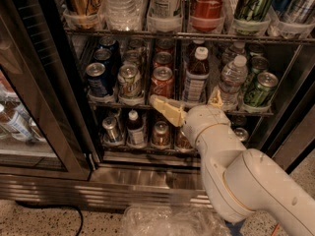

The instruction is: Pick blue plastic bottle from middle shelf of fridge

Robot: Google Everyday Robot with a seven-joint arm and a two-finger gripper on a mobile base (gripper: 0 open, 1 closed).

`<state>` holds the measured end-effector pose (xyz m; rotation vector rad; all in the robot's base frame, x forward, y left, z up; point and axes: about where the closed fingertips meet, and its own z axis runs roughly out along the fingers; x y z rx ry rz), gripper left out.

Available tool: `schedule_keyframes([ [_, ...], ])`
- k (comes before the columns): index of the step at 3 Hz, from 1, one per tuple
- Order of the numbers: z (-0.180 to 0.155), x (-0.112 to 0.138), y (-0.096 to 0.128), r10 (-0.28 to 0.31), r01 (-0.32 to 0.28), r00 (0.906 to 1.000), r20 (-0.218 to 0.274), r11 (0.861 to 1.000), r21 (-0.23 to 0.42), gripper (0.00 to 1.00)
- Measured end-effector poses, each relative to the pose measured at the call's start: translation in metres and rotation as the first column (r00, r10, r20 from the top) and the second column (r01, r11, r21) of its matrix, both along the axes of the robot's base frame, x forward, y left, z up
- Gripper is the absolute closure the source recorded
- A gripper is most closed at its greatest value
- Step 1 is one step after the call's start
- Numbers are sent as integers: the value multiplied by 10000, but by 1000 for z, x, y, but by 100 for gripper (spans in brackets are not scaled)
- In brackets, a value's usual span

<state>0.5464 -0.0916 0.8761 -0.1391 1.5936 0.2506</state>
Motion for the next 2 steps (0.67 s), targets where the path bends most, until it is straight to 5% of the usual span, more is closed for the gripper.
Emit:
schedule_keyframes([
  [2,-4,22,-11,-1286,1281,9917,-73,9904,-521,0],
])
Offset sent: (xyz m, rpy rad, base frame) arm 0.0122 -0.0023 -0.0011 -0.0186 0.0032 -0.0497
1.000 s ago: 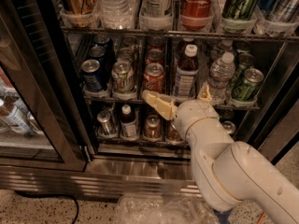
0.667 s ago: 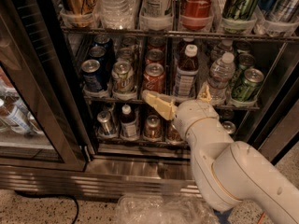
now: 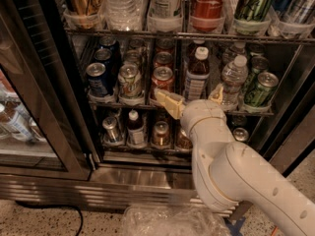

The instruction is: Pick blue plastic bottle from middle shelf of fridge

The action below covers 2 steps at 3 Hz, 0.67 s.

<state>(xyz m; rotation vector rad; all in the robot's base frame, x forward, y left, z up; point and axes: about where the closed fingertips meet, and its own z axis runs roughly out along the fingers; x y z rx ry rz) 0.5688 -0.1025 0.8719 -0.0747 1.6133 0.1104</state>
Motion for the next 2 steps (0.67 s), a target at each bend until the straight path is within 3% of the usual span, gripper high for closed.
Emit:
schedule_keyframes([
  [1,0,0,0,-1,1,10000,-18,10000,11,0],
  [2,0,0,0,-1,1,10000,-19,10000,12,18],
])
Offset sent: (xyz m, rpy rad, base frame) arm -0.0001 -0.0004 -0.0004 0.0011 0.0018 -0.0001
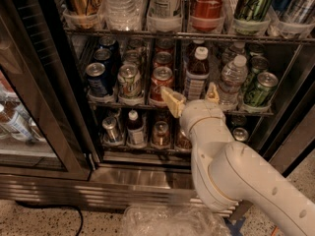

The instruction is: Pick blue plastic bottle from middle shelf of fridge

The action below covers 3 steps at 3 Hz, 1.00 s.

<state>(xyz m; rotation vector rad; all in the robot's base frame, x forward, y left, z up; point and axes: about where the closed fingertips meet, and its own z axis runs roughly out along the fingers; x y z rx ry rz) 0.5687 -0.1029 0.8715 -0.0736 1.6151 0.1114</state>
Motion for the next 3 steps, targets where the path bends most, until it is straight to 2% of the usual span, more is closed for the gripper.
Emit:
schedule_keyframes([
  [1,-1,1,0,6,-6,10000,-31,10000,16,20],
  [2,-1,18,-4,-83,85,9999,-105,9998,173,38],
  [3,1,17,-4,-84,86,9999,-109,9998,174,44],
])
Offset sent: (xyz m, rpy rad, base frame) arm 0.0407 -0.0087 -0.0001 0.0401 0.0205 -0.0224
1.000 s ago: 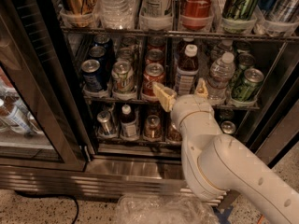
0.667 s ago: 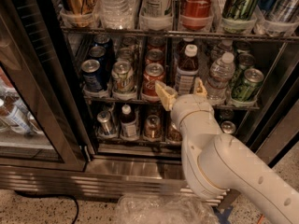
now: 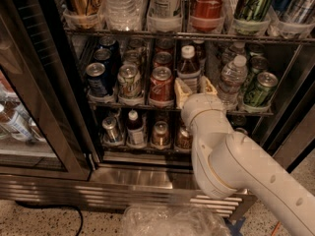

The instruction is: Pick blue plastic bottle from middle shelf of fridge

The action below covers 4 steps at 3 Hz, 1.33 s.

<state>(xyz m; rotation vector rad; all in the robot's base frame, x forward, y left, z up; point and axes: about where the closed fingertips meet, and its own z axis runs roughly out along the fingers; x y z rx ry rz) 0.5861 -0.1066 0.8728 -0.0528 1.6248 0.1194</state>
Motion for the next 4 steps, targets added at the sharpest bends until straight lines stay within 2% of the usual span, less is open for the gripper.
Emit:
schedule_keyframes([
  [1,3,1,-1,-14,14,10000,-4,10000,-12,61],
  [2,4,6,-2,-45,45,10000,-1,10000,-75,51],
  [4,5,13,-1,83,-84,10000,-55,9997,-221,5],
])
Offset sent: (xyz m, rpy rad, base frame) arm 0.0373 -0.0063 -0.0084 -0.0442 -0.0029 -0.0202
